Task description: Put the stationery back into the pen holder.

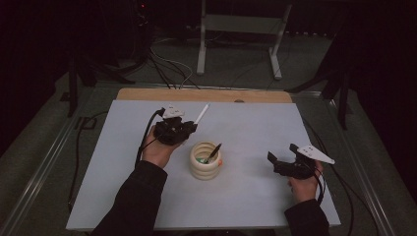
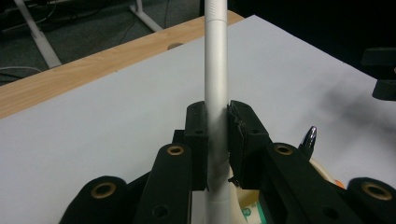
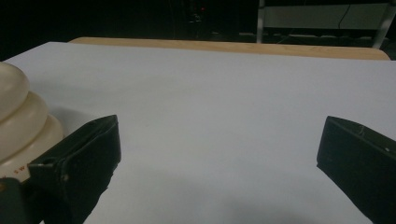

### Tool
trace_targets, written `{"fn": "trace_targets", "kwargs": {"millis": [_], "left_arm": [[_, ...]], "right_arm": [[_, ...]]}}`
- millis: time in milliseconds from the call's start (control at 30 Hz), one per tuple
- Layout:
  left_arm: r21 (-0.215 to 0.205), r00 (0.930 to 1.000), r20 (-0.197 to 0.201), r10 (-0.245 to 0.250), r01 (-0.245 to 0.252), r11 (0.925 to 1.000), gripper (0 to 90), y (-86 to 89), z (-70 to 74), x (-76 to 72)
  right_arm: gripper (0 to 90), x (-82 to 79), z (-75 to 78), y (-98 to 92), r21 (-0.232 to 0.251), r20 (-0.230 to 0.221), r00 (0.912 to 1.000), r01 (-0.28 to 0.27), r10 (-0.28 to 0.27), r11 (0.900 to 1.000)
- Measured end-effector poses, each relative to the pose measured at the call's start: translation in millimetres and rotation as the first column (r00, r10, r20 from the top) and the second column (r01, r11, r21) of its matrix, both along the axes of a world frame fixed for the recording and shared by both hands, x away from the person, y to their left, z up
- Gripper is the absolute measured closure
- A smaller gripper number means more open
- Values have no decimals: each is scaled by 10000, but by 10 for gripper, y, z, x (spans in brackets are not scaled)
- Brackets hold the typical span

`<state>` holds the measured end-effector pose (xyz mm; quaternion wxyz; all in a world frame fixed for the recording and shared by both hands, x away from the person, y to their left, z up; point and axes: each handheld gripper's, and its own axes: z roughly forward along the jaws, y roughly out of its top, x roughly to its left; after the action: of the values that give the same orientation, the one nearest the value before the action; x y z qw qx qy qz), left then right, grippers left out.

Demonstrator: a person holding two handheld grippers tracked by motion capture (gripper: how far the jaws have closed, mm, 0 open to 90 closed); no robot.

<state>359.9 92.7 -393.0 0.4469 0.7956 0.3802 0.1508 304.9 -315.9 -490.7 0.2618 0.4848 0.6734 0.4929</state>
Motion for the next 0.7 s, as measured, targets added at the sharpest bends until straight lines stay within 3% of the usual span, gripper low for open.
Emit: {"fn": "trace_targets", "kwargs": {"millis": [700], "left_arm": [[-69, 9996, 62, -259, 260, 9996, 792, -135, -67, -47]], "right_arm": [[0, 3, -3, 0, 1, -10, 10000, -16, 16, 10000]]}}
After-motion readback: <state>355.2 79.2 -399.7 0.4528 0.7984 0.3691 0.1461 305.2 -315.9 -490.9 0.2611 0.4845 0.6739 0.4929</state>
